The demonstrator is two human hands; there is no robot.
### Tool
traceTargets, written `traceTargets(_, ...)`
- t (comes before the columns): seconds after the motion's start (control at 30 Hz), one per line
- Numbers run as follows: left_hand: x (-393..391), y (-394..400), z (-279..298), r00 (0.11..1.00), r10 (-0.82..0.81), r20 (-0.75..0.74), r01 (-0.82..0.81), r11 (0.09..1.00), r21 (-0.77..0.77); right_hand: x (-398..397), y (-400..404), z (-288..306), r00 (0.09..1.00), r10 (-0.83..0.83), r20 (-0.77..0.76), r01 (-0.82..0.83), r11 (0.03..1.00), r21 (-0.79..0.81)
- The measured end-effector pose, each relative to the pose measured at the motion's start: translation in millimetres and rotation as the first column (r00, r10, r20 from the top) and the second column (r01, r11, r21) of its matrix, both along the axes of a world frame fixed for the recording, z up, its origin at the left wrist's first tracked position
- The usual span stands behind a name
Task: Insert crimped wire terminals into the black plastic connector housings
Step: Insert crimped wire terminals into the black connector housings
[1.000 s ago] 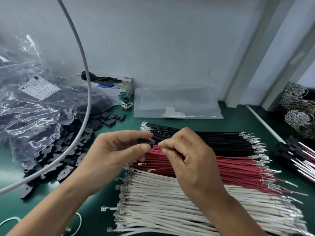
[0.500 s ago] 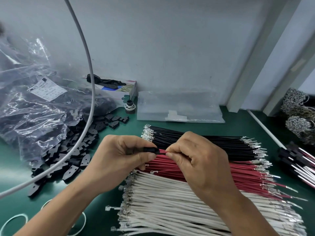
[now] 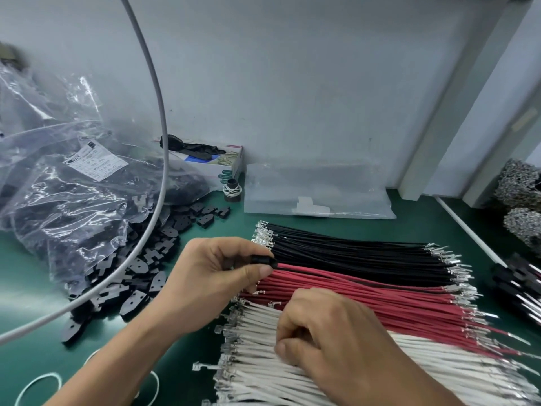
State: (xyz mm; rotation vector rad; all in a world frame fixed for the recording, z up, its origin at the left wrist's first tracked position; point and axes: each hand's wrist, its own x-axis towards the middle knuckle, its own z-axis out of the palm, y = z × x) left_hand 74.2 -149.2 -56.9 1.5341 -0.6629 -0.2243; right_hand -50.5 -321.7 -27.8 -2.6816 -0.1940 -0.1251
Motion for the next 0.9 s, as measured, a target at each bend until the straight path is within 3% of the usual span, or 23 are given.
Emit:
traceTargets(0.1, 2.3, 2.2, -1.0, 1.000, -0.002, -0.021, 0.002, 1.000, -0.008, -0.2, -5.2, 0.4, 0.997, -0.040, 0.067, 0.038, 0.999, 0.028)
traceTargets(0.2, 5.3, 3.9, -3.6, 1.000, 0.006, -0.020, -0.006, 1.000, 0.000, 1.5, -16.9, 4.0, 0.982, -0.105, 0.155, 0.069, 0.972, 0.226)
traceTargets(0.27, 6.4, 4.2, -5.3, 1.000, 0.004, -0.021, -0.004, 1.000, 0.009, 0.5, -21.4, 3.4, 0.963, -0.135, 0.233, 0.068, 0.960, 0.273)
traceTargets(0.53, 2.8, 5.2, -0.1, 0.999, -0.005, -0.052, 0.005, 1.000, 0.001, 0.3, -23.3, -1.7, 0.901, -0.189, 0.390, 0.098, 0.965, 0.243)
traceTargets(0.73, 1.6, 6.7, 5.0, 0.994, -0.025, -0.104, 0.022, 0.999, -0.025, 0.4, -25.9, -1.7, 0.861, -0.256, 0.440, 0.120, 0.942, 0.315)
traceTargets(0.9, 0.7, 7.6, 7.0, 0.988, -0.043, -0.145, 0.039, 0.999, -0.033, 0.9, -20.8, -1.3, 0.805, -0.211, 0.555, 0.158, 0.977, 0.142)
